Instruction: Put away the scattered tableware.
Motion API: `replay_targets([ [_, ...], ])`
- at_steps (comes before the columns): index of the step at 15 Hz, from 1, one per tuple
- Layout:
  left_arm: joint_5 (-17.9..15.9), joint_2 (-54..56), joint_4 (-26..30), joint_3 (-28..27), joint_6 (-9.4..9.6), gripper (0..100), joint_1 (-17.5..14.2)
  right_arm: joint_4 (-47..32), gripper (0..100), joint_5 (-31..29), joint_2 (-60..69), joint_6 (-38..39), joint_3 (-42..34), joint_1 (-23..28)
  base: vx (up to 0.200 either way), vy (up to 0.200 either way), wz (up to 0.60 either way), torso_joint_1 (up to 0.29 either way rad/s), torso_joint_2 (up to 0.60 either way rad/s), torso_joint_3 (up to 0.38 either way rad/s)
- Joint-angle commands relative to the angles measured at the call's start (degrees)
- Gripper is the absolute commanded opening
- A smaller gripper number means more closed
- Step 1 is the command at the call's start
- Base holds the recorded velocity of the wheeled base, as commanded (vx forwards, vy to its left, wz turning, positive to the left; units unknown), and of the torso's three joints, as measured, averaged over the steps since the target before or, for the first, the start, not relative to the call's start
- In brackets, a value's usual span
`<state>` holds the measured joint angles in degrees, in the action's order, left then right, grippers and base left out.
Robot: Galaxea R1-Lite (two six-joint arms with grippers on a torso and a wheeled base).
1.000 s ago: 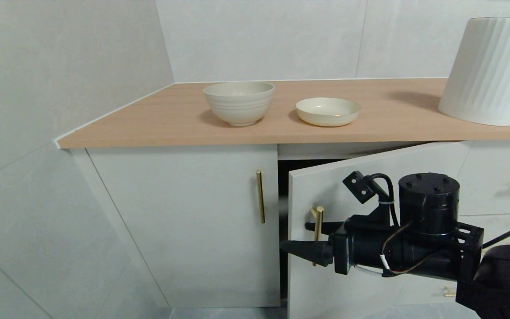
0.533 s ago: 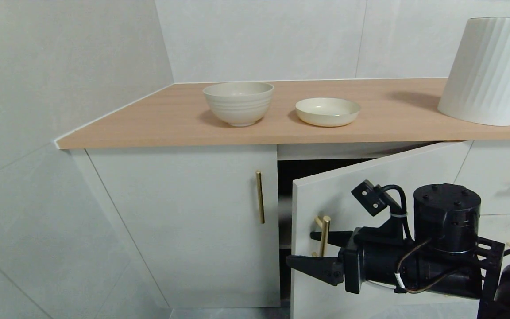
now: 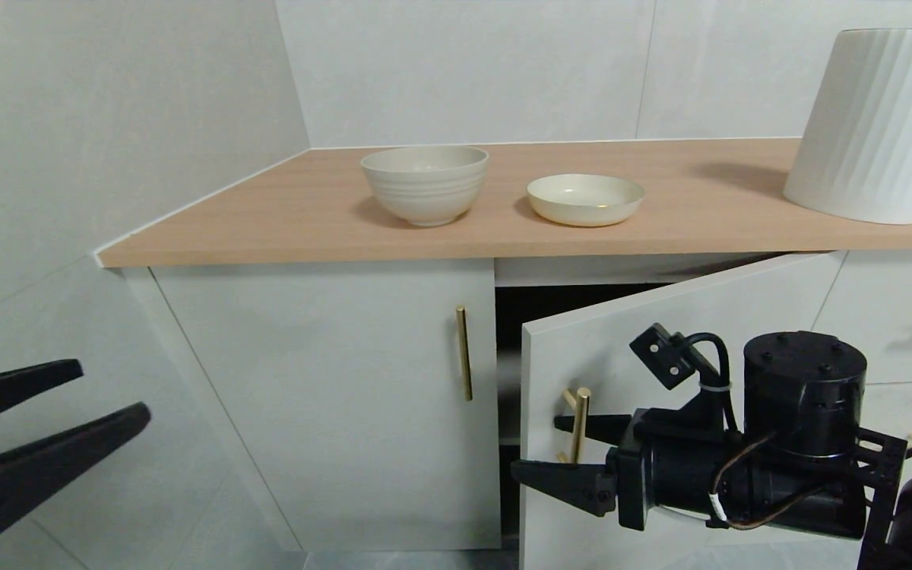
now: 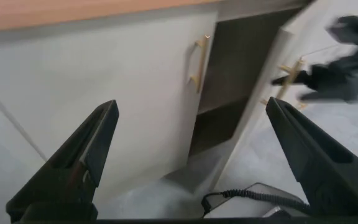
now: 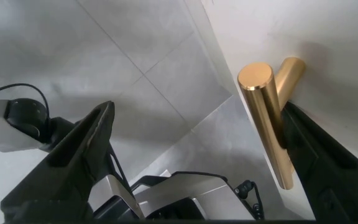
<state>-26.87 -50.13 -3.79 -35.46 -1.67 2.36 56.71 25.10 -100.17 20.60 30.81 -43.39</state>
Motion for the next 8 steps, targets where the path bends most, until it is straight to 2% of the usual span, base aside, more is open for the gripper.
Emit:
replay_targets([
  [1, 0.7, -3.9, -0.6, 2.9, 1.85, 100, 1.7, 0.4, 100, 0.1, 0.1, 0.0, 0.0, 0.1, 0.000, 0.000, 0.00, 0.000, 0.00, 0.000],
  [2, 0.9, 0.6, 2.5, 5.0, 2.55, 100, 1.6, 0.5, 100, 0.1, 0.0, 0.0, 0.0, 0.1, 0.000, 0.000, 0.00, 0.000, 0.00, 0.000],
  [3, 0.6, 2.4, 2.6, 4.6, 2.02, 100, 1.6, 0.5, 100, 0.1, 0.1, 0.0, 0.0, 0.1, 0.000, 0.000, 0.00, 0.000, 0.00, 0.000],
  [4, 0.7, 2.8, 2.4, 1.6, 1.41, 100, 1.6, 0.6, 100, 0.1, 0.1, 0.0, 0.0, 0.1, 0.000, 0.000, 0.00, 0.000, 0.00, 0.000],
  [6, 0.6, -3.0, 2.6, -5.0, 0.97, 100, 1.7, 0.5, 100, 0.1, 0.1, 0.0, 0.0, 0.1, 0.000, 0.000, 0.00, 0.000, 0.00, 0.000],
  [8, -0.8, -8.4, 2.6, -9.1, -3.16, 100, 3.3, 0.5, 100, 0.1, 0.1, -0.1, -0.1, 0.0, 0.000, 0.000, 0.00, 0.000, 0.00, 0.000],
])
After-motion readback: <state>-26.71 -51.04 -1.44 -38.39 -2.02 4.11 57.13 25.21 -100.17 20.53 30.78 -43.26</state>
